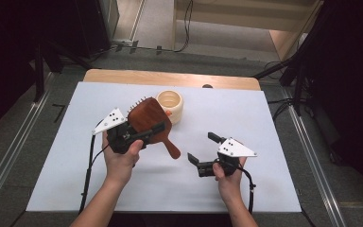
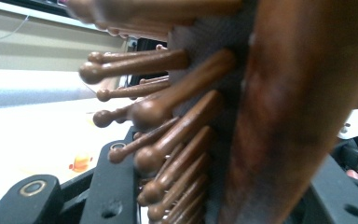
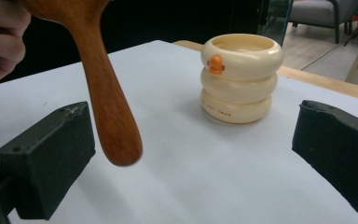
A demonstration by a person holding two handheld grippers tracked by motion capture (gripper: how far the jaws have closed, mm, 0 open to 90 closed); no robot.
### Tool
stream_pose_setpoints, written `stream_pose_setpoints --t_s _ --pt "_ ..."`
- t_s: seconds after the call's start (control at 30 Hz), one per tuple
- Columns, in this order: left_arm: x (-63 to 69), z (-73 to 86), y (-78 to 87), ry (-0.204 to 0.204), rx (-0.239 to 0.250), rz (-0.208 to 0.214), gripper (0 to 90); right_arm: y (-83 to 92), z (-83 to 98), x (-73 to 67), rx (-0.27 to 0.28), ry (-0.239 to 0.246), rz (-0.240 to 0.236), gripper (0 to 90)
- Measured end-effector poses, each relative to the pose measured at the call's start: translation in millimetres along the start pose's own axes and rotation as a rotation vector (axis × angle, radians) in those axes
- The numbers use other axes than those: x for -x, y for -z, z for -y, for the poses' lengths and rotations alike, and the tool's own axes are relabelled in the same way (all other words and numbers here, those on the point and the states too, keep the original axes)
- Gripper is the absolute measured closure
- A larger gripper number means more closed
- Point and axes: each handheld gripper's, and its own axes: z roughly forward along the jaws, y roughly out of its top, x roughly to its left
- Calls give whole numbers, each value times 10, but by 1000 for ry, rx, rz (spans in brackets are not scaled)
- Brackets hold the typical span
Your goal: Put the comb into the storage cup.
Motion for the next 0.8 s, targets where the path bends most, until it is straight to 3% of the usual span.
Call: stream_pose_setpoints --t_s 0.8 --pt "-131 -145 -17 -4 23 -12 555 593 317 403 -10 -30 121 0"
